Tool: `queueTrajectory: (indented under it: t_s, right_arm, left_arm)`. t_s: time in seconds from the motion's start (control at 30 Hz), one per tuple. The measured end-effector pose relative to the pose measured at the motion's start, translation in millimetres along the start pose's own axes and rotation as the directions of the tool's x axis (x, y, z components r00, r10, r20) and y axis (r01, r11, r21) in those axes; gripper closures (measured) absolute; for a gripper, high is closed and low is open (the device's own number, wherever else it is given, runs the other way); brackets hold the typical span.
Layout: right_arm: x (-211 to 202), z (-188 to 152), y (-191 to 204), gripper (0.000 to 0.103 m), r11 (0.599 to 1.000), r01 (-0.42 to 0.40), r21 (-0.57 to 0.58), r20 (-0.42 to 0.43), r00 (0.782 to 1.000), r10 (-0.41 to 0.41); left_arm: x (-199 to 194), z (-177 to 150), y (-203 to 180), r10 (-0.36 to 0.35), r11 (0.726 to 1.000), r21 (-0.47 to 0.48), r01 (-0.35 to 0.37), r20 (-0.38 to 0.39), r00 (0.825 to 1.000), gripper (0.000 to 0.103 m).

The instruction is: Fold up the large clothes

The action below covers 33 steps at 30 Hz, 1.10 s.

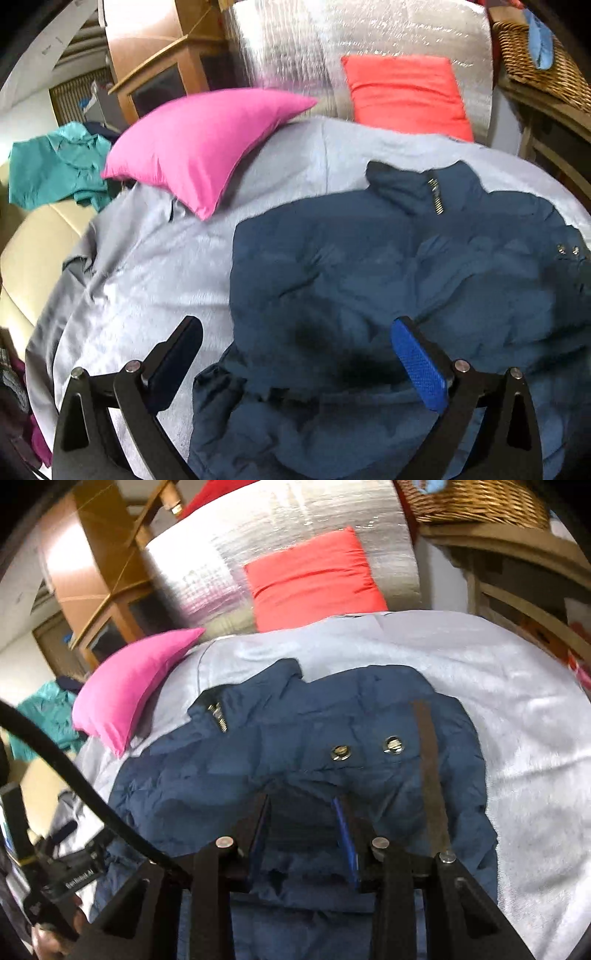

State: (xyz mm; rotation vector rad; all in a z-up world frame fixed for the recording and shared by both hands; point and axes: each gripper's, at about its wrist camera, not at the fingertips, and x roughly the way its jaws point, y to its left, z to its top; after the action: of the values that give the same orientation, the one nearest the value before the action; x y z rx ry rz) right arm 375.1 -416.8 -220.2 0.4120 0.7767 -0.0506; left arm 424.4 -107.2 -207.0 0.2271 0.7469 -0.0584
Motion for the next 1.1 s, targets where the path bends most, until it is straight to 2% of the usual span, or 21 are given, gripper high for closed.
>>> queueTrajectory:
  t_s: [0.13,0.23,0.33,0.47,0.57,0.63,0.73,0.8,0.87,0.97,1.03,1.1]
  right_arm:
    - [18.4,-5.8,5.4,0.067,1.000,0.017,-0.025,-0.063,0.998,-0.019]
    - [39.9,-10.5,-3.6,0.067,1.000,0.024,0.019,-0.148,0.989,-0.021]
    - [38.0,-7.4,-10.8,0.067,0.998,-0.010,0.058,-0.153,0.988,0.019]
    - [20.5,-0.3,-23.9,0.067,0.996,-0.026,0.091,-0.094,0.995,0.035]
    - [7.0,8.0,-45.6,0.067,0.988,-0.014,0.156,-0.050,0.999,0.022]
    - [9.0,10.1,-63.8,0.067,0.976,-0.003,0.218,-0.072,0.997,0.019]
    - [28.9,6.4,-78.4,0.071,0.963,-0.027,0.269,-0.163,0.984,0.073]
    - [25.9,8.7,-83.0,0.071,0.955,-0.049,0.293,-0.155,0.983,0.098]
    - [15.8,13.6,-89.1,0.071,0.941,-0.080,0.329,-0.114,0.986,0.124]
    - [-0.4,18.3,-96.5,0.067,0.939,-0.083,0.335,-0.055,0.993,0.107]
    - [0.7,18.7,-103.2,0.068,0.933,-0.081,0.349,-0.059,0.992,0.108]
    - [7.6,13.7,-102.7,0.067,0.931,-0.065,0.359,-0.100,0.989,0.108]
  left_arm:
    - [2.3,2.4,-9.3,-0.011,1.000,0.010,0.011,0.006,1.000,0.001]
    - [8.4,2.2,-18.3,-0.010,1.000,0.022,0.010,-0.005,1.000,0.001]
    - [10.9,0.8,-21.0,-0.009,1.000,0.029,0.009,-0.016,1.000,0.001]
    - [11.7,-2.4,-25.5,-0.009,0.999,0.036,0.010,-0.033,0.999,0.001]
    - [25.9,-6.4,-27.6,-0.031,0.999,0.040,0.036,-0.105,0.994,0.001]
    - [38.7,-11.8,-26.0,-0.064,0.998,0.013,0.067,-0.167,0.984,0.001]
    - [43.0,-11.1,-20.6,-0.101,0.995,-0.022,0.098,-0.194,0.976,0.001]
    - [39.7,-9.1,-18.3,-0.103,0.995,-0.027,0.099,-0.197,0.975,0.001]
    - [30.4,-4.9,-13.9,-0.100,0.995,-0.033,0.095,-0.169,0.981,0.001]
    - [15.4,2.1,-2.8,-0.071,0.997,-0.043,0.067,-0.112,0.991,0.001]
    - [14.5,3.4,8.8,-0.059,0.996,-0.069,0.052,-0.110,0.992,0.001]
    - [22.8,0.8,17.8,-0.048,0.995,-0.090,0.035,-0.147,0.988,0.001]
